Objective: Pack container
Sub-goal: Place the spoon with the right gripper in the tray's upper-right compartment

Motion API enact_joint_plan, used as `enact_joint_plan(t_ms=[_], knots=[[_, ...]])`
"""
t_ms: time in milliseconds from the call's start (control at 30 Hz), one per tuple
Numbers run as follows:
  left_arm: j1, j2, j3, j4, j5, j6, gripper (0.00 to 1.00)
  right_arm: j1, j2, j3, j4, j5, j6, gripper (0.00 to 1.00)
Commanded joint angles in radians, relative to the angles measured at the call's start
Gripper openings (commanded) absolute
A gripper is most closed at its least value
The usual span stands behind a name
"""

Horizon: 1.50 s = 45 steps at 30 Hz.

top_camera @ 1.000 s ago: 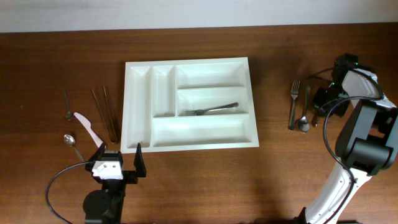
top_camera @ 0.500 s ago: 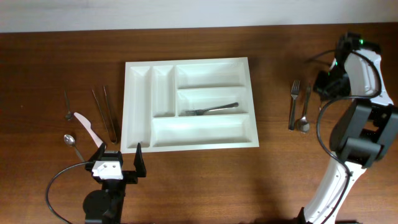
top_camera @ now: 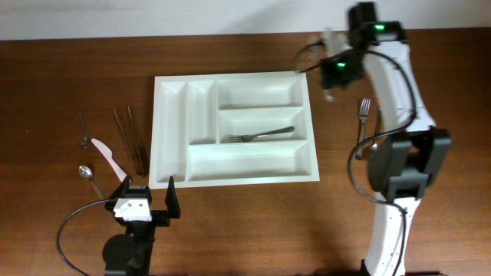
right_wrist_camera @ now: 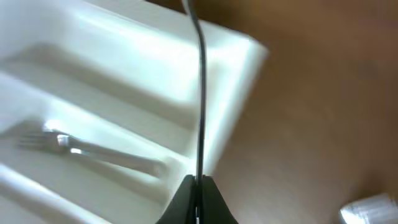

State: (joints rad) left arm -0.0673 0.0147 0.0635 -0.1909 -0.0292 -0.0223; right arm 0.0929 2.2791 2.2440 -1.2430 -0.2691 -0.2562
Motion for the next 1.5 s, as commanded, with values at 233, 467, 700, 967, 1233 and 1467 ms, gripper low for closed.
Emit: enact_joint_plan(t_ms=[233, 467, 700, 967, 1233, 1467], knots=[[-0.002, -0.010, -0.008, 0.003, 0.008, 0.016, 0.99, 0.248, 0.002, 0.031, 0.082, -0.033, -0.630, 0.04], [-0.002, -0.010, -0.008, 0.003, 0.008, 0.016, 0.99, 0.255, 0.003, -0.050, 0.188, -0.022, -0.814, 0.04], [-0.002, -0.010, -0.008, 0.003, 0.008, 0.016, 0.99, 0.180, 0.019, -0.180, 0.274, -0.031, -0.813, 0.04], [-0.002, -0.010, -0.008, 0.003, 0.008, 0.016, 0.99, 0.140, 0.019, -0.260, 0.347, -0.067, -0.808, 0.04], [-0.002, -0.010, -0.008, 0.003, 0.008, 0.016, 0.99, 0.142, 0.019, -0.260, 0.393, -0.158, -0.704, 0.73], [-0.002, -0.010, -0.008, 0.003, 0.008, 0.016, 0.99, 0.130, 0.012, -0.153, 0.390, -0.140, -0.233, 0.99]])
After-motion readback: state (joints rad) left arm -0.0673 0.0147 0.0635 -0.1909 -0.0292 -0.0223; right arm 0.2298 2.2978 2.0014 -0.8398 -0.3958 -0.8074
